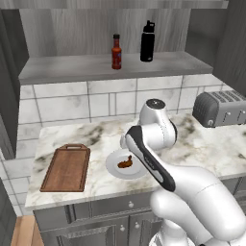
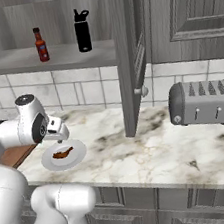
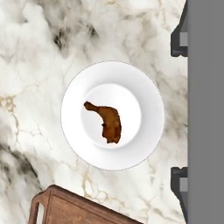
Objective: Pick the chicken drumstick from the plate and place it on the cutting board. Then pick the condiment bottle from the cabinet and place it next to the cutting board.
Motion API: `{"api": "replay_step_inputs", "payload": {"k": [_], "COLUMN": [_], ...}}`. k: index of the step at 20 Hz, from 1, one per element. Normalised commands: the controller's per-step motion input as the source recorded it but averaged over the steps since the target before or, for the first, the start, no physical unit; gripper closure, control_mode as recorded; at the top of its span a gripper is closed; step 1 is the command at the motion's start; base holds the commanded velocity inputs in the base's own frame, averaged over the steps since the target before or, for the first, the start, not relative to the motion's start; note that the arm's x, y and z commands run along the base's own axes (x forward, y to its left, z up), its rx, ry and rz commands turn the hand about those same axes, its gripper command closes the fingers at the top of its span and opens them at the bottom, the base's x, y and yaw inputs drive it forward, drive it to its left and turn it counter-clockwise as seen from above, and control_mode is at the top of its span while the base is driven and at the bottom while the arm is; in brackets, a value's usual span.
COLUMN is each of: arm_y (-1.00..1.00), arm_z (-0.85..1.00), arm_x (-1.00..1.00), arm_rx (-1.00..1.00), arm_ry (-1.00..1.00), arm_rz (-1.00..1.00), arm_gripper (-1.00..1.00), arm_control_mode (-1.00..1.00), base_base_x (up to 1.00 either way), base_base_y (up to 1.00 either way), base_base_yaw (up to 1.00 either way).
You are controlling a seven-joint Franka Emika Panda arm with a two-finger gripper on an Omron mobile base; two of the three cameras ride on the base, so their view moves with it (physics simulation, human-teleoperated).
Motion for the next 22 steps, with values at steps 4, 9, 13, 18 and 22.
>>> {"api": "replay_step_inputs", "payload": {"k": [4, 9, 13, 18, 22], "arm_y": [0.01, 0.01, 0.04, 0.07, 0.07], "arm_z": [-0.22, -0.16, -0.17, -0.16, -0.15], "arm_x": [0.16, 0.21, 0.16, 0.12, 0.11], "arm_rx": [0.00, 0.00, 0.00, 0.00, 0.00], "arm_ry": [-0.03, -0.02, -0.01, -0.01, 0.00], "arm_rz": [0.00, 0.00, 0.00, 0.00, 0.00], "arm_gripper": [-1.00, -1.00, -1.00, -1.00, -1.00], "arm_control_mode": [-1.00, -1.00, -1.00, -1.00, -1.00], "base_base_x": [0.00, 0.00, 0.00, 0.00, 0.00], "base_base_y": [0.00, 0.00, 0.00, 0.00, 0.00], "base_base_yaw": [0.00, 0.00, 0.00, 0.00, 0.00]}}
